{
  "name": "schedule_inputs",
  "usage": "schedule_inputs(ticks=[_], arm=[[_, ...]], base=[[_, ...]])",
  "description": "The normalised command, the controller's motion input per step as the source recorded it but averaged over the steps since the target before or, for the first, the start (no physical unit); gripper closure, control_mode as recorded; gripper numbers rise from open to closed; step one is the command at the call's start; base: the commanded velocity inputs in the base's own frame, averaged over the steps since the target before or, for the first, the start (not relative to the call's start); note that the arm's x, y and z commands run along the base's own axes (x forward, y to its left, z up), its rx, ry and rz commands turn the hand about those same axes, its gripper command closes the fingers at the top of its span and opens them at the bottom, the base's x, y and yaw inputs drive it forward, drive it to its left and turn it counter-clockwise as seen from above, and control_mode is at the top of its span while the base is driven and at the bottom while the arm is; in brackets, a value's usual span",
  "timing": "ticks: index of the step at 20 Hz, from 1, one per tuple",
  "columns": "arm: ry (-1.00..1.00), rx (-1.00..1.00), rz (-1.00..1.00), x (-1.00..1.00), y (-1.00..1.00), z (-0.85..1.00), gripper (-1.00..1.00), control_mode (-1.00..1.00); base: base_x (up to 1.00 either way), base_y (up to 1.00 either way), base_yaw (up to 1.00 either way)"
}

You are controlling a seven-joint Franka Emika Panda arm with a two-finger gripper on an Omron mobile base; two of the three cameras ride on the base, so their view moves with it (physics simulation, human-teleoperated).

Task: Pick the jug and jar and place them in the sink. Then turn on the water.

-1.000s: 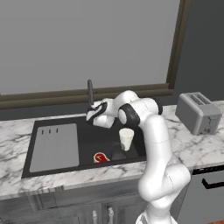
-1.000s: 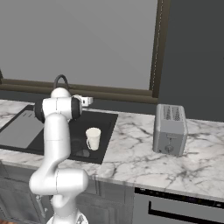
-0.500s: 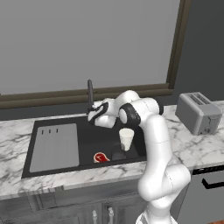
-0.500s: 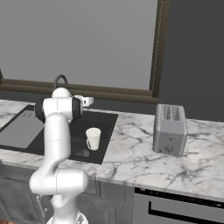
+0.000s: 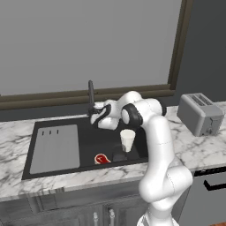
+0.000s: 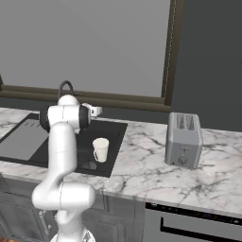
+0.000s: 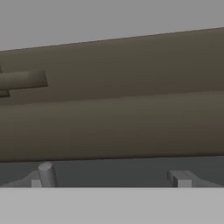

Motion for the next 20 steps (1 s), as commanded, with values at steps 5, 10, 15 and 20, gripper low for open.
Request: schedule_inputs(ticks=[5, 10, 15, 20], arm=[[0.00, 0.10, 0.01, 0.00, -0.60, 0.00, -1.00, -1.00], [0.00, 0.06, 0.01, 0.00, -0.58, 0.00, -1.00, -1.00], [-0.01, 0.00, 0.01, 0.00, -0.55, 0.00, -1.00, -1.00], [-0.01, 0.00, 0.01, 0.00, -0.49, 0.00, -1.00, -1.00]], base=[[0.00, 0.00, 0.00], [0.00, 0.00, 0.00], [0.00, 0.00, 0.00], [0.00, 0.00, 0.00]])
